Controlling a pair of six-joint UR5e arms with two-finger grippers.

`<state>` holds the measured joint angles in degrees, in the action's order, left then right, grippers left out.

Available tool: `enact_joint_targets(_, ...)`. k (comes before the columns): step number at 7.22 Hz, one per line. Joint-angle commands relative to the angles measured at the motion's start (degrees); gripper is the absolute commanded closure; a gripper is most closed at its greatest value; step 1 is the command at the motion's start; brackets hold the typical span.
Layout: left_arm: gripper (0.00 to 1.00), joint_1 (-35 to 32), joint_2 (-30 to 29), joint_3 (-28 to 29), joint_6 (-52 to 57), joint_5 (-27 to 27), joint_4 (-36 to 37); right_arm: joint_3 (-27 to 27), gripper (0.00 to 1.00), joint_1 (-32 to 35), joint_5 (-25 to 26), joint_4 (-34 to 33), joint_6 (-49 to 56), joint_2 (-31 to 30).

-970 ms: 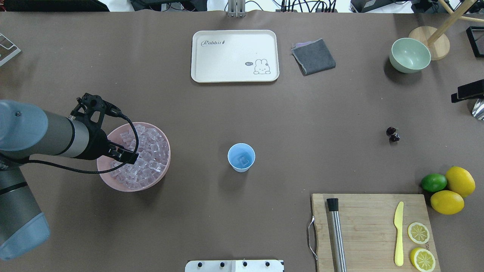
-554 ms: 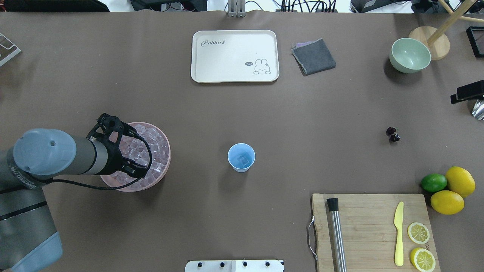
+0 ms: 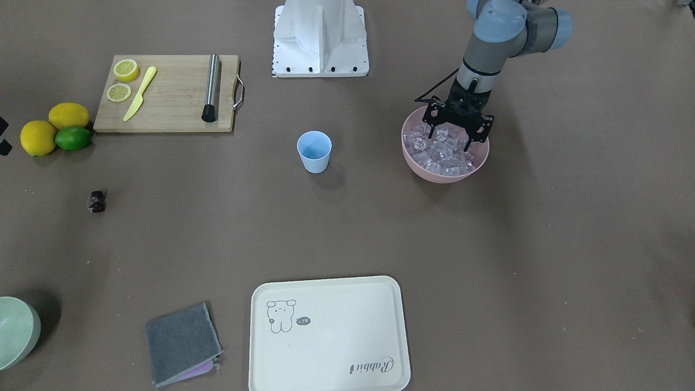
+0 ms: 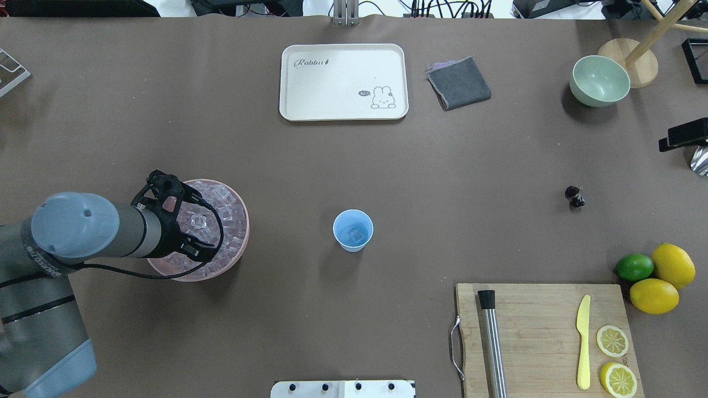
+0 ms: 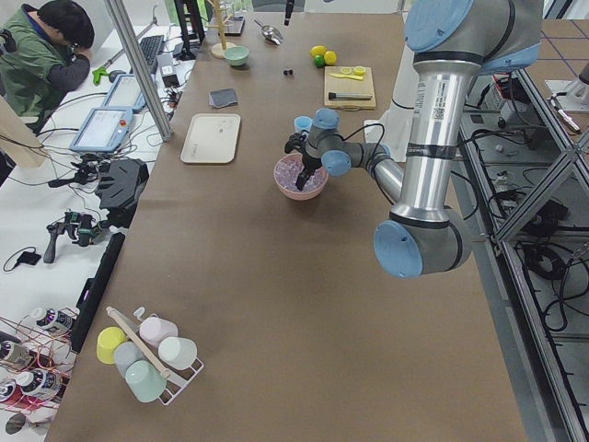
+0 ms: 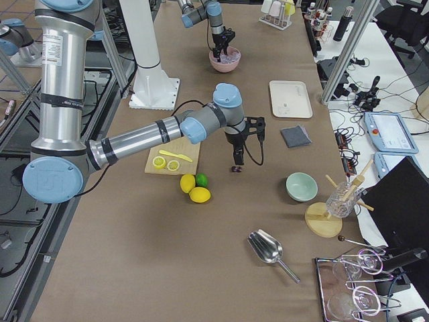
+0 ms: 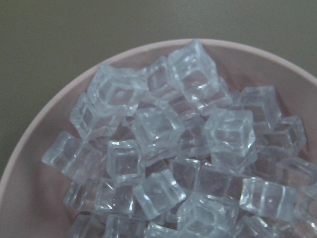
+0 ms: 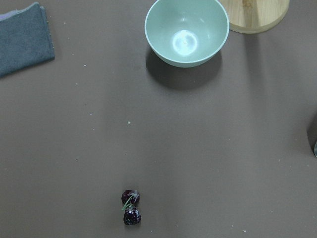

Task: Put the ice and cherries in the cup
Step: 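Return the left gripper to the ice bowl and grasp another cube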

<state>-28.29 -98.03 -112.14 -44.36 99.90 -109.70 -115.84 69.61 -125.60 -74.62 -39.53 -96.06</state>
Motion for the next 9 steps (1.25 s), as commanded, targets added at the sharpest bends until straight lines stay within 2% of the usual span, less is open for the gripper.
enact_joint_targets(1,0.75,0.1,0.0,0.1,0.0,0.0,0.0,0.0,0.00,0.0,0.0,0.0,0.1,0.0)
enact_joint_targets(2,1.00,0.1,-0.1,-0.4,-0.1,0.2,0.0,0.0,0.00,0.0,0.0,0.0,0.1,0.0)
enact_joint_targets(9,1.00,-0.4,0.0,-2.1,-0.1,0.8,-1.5,0.1,0.00,0.0,0.0,0.0,0.1,0.0)
